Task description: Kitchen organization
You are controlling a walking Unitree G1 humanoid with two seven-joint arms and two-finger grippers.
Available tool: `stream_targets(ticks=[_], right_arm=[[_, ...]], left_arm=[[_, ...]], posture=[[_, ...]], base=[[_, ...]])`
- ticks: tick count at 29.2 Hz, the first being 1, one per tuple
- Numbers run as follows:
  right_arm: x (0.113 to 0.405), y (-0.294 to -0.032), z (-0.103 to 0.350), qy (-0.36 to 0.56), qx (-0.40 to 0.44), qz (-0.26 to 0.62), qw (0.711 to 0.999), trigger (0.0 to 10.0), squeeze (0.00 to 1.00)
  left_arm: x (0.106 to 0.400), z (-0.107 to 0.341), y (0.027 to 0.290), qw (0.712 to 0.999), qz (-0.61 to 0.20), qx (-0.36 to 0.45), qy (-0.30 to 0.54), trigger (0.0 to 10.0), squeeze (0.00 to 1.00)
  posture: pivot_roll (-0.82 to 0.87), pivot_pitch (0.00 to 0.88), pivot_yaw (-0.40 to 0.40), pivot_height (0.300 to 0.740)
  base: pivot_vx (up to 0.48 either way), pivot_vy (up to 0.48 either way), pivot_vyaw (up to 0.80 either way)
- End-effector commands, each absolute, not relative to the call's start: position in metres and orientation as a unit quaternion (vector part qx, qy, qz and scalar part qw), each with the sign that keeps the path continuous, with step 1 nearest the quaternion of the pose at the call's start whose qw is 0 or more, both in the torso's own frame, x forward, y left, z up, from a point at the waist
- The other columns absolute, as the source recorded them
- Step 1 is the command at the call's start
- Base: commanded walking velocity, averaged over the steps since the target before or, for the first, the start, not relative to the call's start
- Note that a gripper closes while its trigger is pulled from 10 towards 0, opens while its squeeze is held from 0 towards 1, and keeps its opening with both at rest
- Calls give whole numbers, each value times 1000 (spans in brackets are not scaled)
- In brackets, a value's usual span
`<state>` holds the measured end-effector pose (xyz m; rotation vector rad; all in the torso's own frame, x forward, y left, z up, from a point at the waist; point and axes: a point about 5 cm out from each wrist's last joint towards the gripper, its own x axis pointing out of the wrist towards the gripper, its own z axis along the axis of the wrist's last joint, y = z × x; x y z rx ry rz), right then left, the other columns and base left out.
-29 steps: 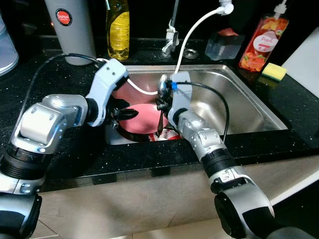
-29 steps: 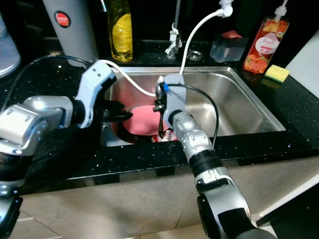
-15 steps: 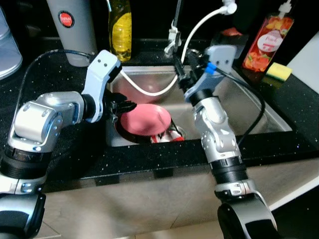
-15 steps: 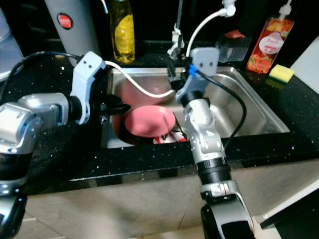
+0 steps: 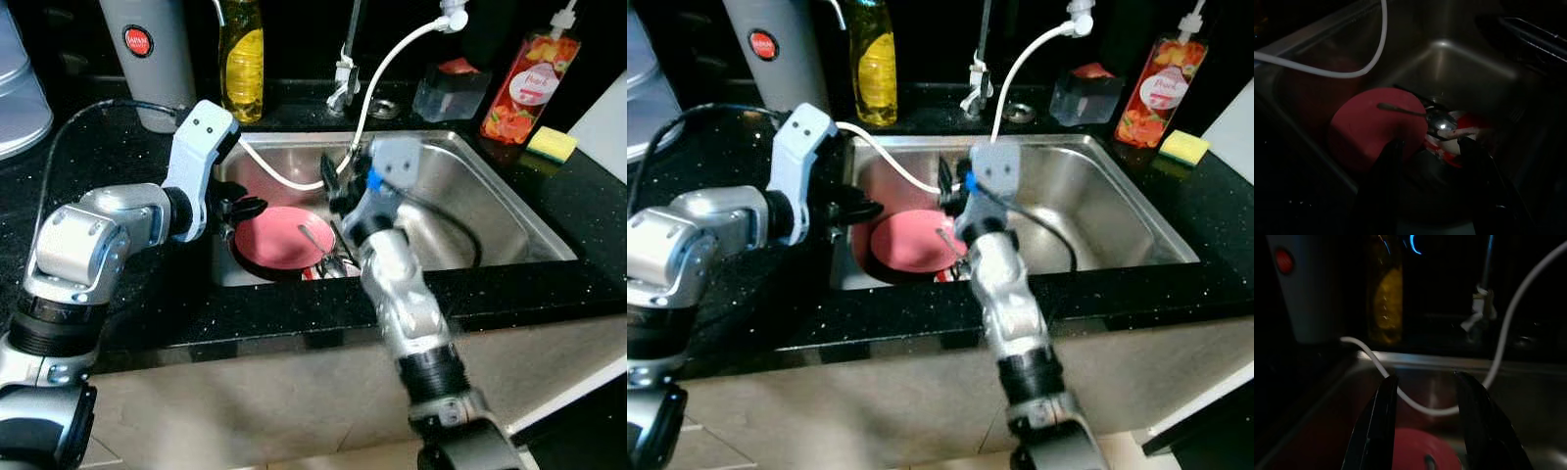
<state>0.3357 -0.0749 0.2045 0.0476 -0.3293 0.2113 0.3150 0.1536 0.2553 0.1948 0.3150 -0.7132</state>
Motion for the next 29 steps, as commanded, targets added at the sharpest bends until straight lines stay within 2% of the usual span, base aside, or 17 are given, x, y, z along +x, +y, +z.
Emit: stream_targets(ticks=[1, 4, 7, 11, 13, 19, 23, 29], right_arm=[[332, -76, 204, -168, 15, 87, 982, 10000, 0], [331, -79, 206, -177, 9, 83, 981, 10000, 0], [335, -96, 217, -198, -16, 68, 978, 10000, 0], [335, -117, 237, -224, -30, 22, 974, 10000, 0], [334, -119, 241, -229, -31, 16, 973, 10000, 0], [331, -110, 247, -240, -39, 32, 969, 10000, 0], [327, -96, 249, -240, -45, 79, 966, 10000, 0], [329, -92, 251, -232, -52, 104, 966, 10000, 0]], left_arm=[[312, 255, 154, 922, -348, 97, 142, 10000, 0], [311, 259, 152, 924, -350, 100, 116, 10000, 0], [313, 272, 143, 934, -335, 121, 18, 10000, 0], [316, 278, 128, 941, -325, 88, -24, 10000, 0], [316, 281, 127, 941, -327, 85, -31, 10000, 0], [320, 279, 128, 944, -317, 89, -30, 10000, 0], [323, 278, 133, 955, -283, 81, -39, 10000, 0], [321, 279, 137, 965, -246, 78, -44, 10000, 0]], posture=[[165, 0, -7, 740], [157, 0, -6, 740], [131, 0, 29, 740], [109, 0, 67, 740], [110, 0, 73, 740], [88, 0, 87, 740], [122, 0, 42, 740], [141, 0, 21, 740]], base=[[0, 0, 0], [0, 0, 0], [0, 0, 0], [0, 0, 0], [0, 0, 0], [0, 0, 0], [0, 0, 0], [0, 0, 0]])
